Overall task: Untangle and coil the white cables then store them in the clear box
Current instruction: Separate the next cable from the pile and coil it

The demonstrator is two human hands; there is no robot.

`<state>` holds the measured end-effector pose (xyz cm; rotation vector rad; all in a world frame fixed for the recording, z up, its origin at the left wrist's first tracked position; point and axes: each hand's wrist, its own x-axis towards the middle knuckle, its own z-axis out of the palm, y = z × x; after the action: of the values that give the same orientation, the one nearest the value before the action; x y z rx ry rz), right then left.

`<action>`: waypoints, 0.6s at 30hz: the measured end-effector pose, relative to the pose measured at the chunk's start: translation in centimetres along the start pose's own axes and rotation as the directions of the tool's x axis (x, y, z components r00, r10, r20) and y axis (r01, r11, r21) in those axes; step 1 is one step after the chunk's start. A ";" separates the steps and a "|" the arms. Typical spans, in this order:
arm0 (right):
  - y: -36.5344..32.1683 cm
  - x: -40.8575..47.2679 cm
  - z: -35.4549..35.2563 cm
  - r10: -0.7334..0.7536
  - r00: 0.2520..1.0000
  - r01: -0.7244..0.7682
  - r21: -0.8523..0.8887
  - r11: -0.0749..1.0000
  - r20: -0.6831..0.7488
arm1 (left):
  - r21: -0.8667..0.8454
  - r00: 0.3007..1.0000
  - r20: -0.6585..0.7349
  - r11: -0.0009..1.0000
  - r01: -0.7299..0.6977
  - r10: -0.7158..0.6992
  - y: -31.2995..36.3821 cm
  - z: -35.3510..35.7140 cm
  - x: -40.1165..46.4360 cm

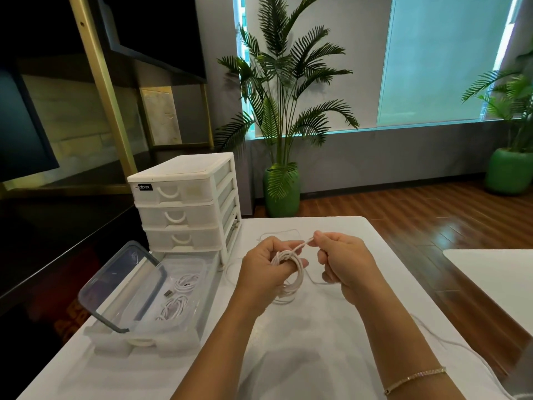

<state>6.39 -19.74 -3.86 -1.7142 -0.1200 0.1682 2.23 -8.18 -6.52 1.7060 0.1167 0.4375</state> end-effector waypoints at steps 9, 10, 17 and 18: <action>0.6 0.3 1.0 -0.014 0.998 0.026 -0.192 0.981 0.063 | 0.012 0.972 -0.227 0.998 -0.062 0.063 -0.4 -0.3 0.3; 0.8 0.3 1.1 -0.118 0.992 0.128 -0.227 0.965 0.053 | 0.060 0.960 -0.268 0.996 -0.065 0.079 -0.4 -0.4 0.4; 0.6 -0.7 1.8 -0.424 0.897 0.423 -0.528 0.737 0.127 | 0.080 0.915 -0.400 0.997 -0.017 0.048 -0.8 -0.8 0.7; 0.7 -0.7 1.9 -0.430 0.896 0.410 -0.585 0.700 0.114 | 0.037 0.919 -0.395 0.999 -0.003 0.018 -0.9 -0.8 0.8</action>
<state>5.36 -18.15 -4.82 -2.2680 -0.5965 -0.2765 2.82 -6.99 -7.16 1.6341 0.4120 0.7904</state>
